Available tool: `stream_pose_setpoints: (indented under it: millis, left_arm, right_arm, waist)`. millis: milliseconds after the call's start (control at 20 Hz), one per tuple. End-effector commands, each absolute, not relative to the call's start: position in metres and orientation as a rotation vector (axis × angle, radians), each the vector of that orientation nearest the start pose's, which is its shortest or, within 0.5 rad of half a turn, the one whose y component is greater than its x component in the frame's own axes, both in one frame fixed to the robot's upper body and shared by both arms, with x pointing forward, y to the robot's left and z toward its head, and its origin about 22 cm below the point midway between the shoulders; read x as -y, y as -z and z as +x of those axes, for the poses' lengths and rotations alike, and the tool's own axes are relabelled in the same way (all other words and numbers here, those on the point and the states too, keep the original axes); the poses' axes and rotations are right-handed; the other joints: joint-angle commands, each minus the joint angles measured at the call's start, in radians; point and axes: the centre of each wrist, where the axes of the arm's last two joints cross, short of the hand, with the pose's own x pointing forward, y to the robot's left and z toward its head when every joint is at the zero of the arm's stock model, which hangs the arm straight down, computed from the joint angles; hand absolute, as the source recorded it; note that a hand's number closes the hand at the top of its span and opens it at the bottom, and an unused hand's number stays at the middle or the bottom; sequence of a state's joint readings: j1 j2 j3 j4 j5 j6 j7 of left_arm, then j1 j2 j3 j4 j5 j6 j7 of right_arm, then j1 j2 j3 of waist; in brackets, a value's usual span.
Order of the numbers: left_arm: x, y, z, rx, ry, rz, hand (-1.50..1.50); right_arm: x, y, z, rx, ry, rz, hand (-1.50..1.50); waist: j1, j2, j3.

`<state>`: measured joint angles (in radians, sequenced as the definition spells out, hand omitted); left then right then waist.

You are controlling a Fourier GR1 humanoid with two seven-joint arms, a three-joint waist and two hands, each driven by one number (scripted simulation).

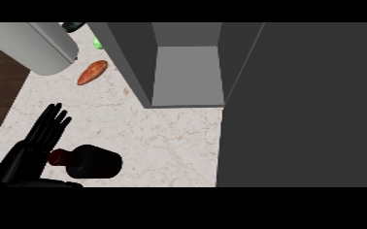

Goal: Pick up the wine, place it into the cabinet and close the cabinet

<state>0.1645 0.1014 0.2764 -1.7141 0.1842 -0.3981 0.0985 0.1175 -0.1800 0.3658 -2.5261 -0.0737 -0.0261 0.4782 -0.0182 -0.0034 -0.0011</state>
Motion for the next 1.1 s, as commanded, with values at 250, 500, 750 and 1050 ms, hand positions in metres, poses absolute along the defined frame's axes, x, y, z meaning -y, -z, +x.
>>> stream_pose_setpoints:
  millis: [250,500,750,1050]
  left_arm:
    - [-0.343,0.031,0.19,1.457,0.049,-0.09,-1.5]
    - [-0.306,0.053,0.205,1.452,0.08,-0.128,-1.5]
    - [-0.329,0.069,0.193,1.424,0.068,-0.151,-1.5]
    - [-0.323,0.088,0.188,1.423,0.057,-0.172,-1.5]
  right_arm:
    - [0.207,-0.212,0.08,1.958,-0.295,0.362,-1.5]
    - [0.206,-0.215,0.071,1.933,-0.31,0.367,-1.5]
    - [0.209,-0.217,0.065,1.937,-0.303,0.366,-1.5]
    - [0.208,-0.221,0.065,1.939,-0.318,0.365,-1.5]
  waist:
    - [0.003,0.001,0.0]
    - [-0.004,-0.001,0.0]
    - [-0.003,-0.001,0.0]
    - [0.001,-0.001,0.0]
